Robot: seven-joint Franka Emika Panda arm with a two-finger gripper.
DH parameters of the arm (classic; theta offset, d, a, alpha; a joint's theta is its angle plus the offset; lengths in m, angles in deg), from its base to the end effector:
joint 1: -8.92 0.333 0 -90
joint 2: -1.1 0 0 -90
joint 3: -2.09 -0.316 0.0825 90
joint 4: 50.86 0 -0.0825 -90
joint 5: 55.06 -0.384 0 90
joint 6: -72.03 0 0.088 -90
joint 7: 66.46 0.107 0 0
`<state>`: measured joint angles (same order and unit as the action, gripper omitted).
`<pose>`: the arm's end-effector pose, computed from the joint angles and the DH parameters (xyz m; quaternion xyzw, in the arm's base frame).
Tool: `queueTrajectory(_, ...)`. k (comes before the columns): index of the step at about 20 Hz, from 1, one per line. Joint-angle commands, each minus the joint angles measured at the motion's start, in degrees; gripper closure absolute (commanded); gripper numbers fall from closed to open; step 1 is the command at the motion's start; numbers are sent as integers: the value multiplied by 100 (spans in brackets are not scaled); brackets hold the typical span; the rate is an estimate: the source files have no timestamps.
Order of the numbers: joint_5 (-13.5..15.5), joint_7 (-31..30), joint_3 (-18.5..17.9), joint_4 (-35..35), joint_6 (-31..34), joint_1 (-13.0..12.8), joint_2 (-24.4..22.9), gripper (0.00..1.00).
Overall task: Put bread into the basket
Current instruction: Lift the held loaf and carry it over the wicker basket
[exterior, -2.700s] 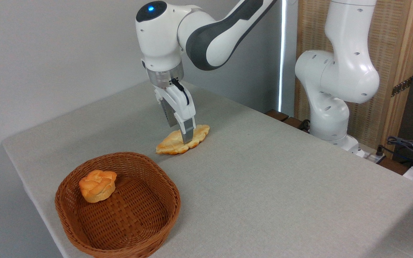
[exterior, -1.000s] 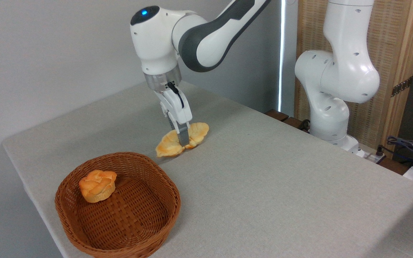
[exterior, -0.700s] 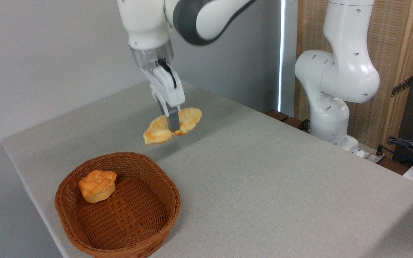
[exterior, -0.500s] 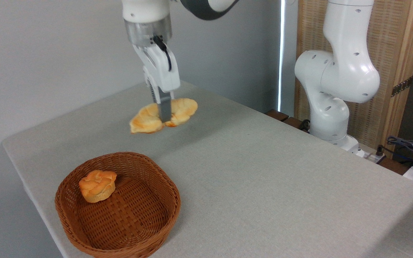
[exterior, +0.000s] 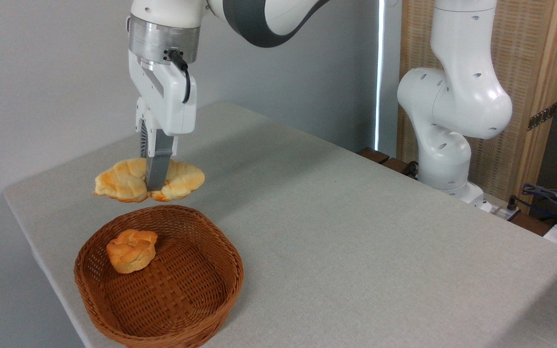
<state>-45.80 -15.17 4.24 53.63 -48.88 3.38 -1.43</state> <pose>0.5731 -0.0853 0.5814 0.8703 -0.4584 0.1800 0.0081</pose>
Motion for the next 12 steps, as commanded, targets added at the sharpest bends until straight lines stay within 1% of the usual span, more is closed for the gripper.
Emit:
queueTrajectory(1, -38, -5, -48, -104, -178, -53, 77, 0)
queueTrajectory(12, -21, -31, -48, -104, -214, -53, 77, 0)
